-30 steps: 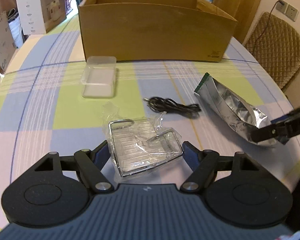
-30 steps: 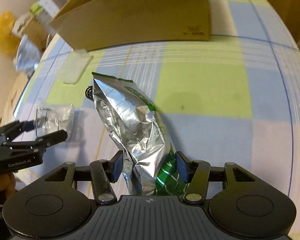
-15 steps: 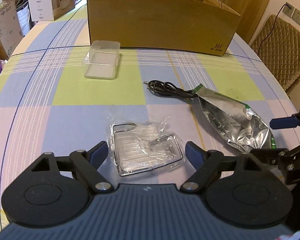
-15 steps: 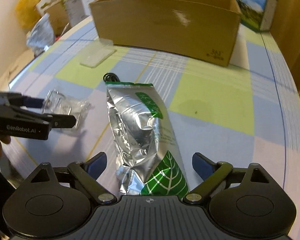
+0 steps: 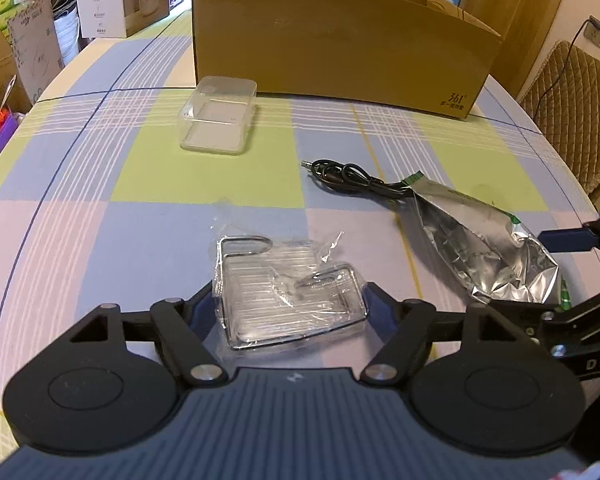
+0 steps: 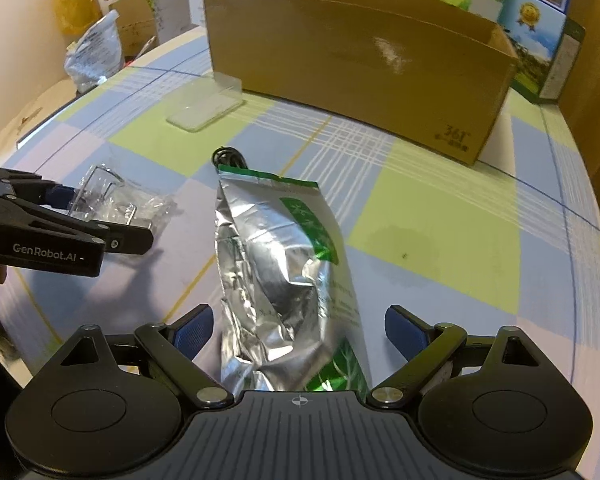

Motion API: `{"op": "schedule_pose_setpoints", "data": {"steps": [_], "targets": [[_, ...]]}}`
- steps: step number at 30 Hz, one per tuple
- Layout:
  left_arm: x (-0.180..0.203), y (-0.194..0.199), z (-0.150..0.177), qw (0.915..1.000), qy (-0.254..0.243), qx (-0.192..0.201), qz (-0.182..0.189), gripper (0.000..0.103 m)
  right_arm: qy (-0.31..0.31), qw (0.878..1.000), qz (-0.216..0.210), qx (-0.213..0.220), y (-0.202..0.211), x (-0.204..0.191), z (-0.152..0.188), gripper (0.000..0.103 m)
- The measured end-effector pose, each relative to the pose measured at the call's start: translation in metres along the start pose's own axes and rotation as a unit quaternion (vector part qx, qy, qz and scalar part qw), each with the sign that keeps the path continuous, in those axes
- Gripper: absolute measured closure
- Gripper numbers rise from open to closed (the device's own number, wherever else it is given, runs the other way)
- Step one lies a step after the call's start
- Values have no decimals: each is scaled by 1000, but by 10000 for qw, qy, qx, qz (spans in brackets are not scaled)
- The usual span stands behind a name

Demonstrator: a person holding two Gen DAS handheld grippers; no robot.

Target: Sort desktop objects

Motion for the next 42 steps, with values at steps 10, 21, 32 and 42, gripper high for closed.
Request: {"op": "schedule_pose_setpoints", "data": {"steps": [10,21,32,42], "targets": [[1,0,1,9999,-132,18,99,32,188,9997,-118,-111,-18,-3,-6,29],[5,-5,2,9989,-445,99,-90,30,-417,9991,-59,24,-1,7,-3,54],[7,19,2,9993,-361,95,17,35,-1314,9911,30,190,36,19,5,54],[13,48,0,9991,-377,199,13,35,-1441,9887,56,400,63,15,3,54]]}}
Point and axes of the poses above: each gripper's, at about its wrist camera, not at the fingertips, and y roughly against the way its jaws point, x to its right, z to its underside, the point moved 9 cm from there along -y, roughly the way its jaws point, and after that the axes turned 15 degrees about y, right-handed, at the moved point
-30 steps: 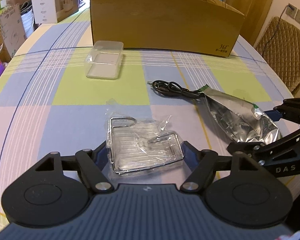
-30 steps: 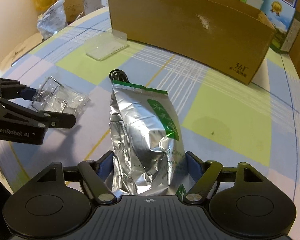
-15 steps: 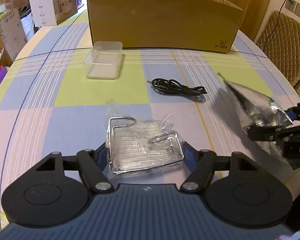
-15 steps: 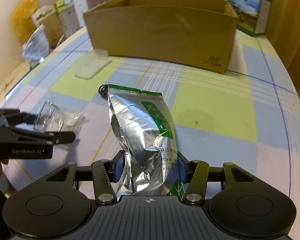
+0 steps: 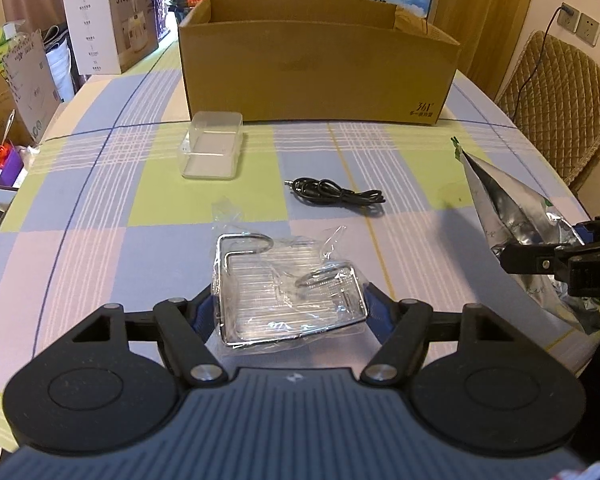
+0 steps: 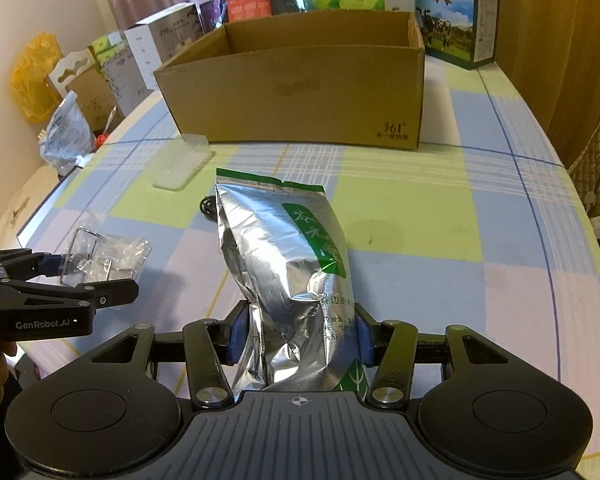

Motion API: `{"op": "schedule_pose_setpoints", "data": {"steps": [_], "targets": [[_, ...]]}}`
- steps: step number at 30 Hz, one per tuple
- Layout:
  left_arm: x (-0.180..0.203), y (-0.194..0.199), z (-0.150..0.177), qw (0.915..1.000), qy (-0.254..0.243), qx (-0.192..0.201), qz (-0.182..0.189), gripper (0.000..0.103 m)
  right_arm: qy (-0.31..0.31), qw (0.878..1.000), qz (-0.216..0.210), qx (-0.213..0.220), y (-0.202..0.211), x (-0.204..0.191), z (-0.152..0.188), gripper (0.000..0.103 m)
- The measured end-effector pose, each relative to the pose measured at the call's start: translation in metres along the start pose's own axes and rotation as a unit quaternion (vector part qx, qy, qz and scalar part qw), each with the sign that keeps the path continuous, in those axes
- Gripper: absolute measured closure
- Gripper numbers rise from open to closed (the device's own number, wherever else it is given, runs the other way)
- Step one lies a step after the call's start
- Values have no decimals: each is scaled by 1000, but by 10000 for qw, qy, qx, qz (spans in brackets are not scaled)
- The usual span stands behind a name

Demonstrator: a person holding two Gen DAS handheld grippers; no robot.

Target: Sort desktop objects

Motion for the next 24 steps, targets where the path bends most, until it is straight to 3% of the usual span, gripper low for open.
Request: {"op": "schedule_pose_setpoints", "data": {"steps": [24], "targets": [[18,35,-6,9996,64,175,194,35,-245,9993,108,245,33,7,-1,54]]}}
Point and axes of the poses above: each gripper's, at about its wrist camera, not at the fingertips, and y roughly against the way its jaws point, x to its right, z to its underside, the point moved 9 cm from there along -y, roughly the way its jaws point, and after that the axes turned 15 degrees about y, right-handed, at the moved point
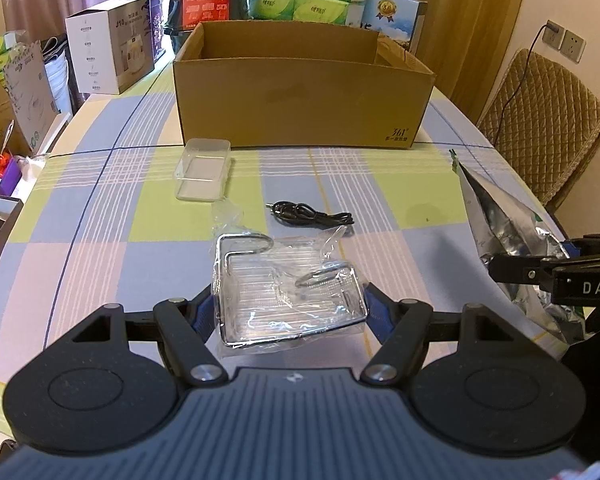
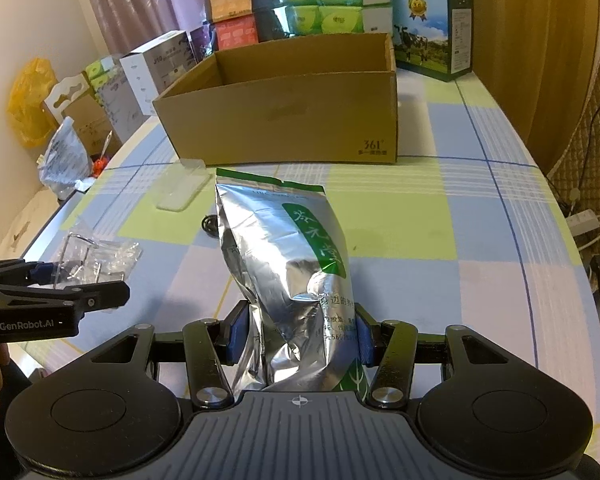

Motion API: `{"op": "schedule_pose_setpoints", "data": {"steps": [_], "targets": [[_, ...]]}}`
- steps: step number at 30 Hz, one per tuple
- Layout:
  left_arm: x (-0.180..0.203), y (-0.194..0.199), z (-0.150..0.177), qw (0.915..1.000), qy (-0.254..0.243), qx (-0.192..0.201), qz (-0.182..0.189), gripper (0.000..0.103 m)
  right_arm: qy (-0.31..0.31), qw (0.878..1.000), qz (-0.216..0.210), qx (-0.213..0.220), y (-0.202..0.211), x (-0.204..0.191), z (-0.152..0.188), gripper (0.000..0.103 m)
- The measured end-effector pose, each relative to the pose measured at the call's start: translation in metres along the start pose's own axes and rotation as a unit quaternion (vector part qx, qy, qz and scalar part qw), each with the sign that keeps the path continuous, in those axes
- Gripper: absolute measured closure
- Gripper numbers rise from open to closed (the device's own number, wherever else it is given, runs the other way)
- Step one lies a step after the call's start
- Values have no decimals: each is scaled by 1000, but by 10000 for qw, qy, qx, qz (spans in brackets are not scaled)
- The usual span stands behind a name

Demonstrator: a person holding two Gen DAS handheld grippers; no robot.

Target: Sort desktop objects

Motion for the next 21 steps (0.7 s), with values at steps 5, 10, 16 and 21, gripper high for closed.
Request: {"op": "schedule_pose_setpoints", "data": {"steps": [5,10,16,21], "targets": [[4,1,-5,10000,8,30,48,35,-34,10000,26,37,2,2,-6,54],[6,2,-9,9999,27,65,93,35,-35,10000,47,46,2,4,-10,54],[7,8,-15,9998,52,125,140,35,-32,10000,42,49,-1,4,-13,54],[7,11,-26,9996,81,193,186,35,15,10000,33,47,-4,4,-18,54]]}}
Point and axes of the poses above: each gripper's, at about its wrist camera, not at the fingertips, and y roughly against the way its jaws point, x to its right, z to its underside, the point moved 9 cm from there along -y, roughly the way its jaws point, and after that the axes turned 15 degrees about y, right-handed, at the moved point
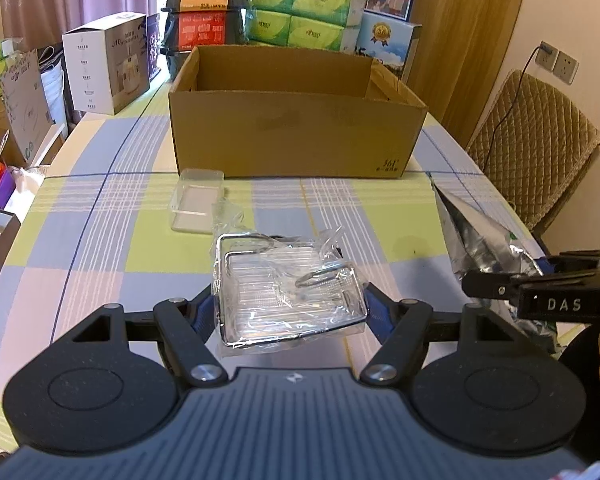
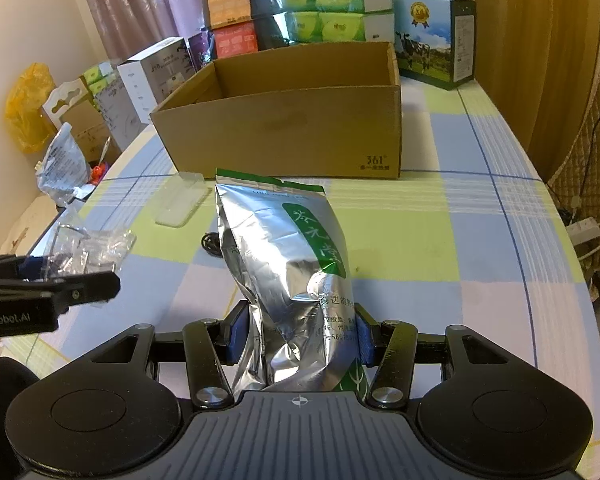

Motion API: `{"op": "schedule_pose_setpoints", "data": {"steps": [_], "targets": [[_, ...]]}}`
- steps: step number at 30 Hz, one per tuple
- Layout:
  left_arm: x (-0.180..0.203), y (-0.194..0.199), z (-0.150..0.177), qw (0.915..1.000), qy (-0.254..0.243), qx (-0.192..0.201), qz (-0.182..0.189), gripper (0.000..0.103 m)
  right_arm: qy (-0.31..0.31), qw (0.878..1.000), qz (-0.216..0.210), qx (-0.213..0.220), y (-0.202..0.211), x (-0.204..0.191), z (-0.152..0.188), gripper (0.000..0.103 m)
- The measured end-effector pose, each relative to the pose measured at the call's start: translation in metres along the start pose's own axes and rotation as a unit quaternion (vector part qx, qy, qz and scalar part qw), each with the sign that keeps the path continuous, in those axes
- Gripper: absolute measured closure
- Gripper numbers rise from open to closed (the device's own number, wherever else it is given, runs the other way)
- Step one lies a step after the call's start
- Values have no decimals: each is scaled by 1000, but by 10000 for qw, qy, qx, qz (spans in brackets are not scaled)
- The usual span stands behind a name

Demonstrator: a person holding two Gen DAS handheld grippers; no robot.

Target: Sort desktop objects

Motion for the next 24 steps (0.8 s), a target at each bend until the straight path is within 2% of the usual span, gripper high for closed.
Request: {"op": "schedule_pose_setpoints", "data": {"steps": [11,24], "targets": [[6,-7,-41,9998,-75,155,116,35,-12,9997,17,251,5,19,-43,54],[22,-33,-144,9981,-428,379,244,35,43,9985,-16,548,-5,64,-136,54]]}}
Point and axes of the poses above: each gripper's, at about its wrist camera, not at the fingertips, and y roughly against the way its jaws point, x to its right, z to its underside, the point moved 9 cm from there along -y, roughly the way its jaws point, and after that the axes turned 15 degrees about y, right-handed, at the moved point
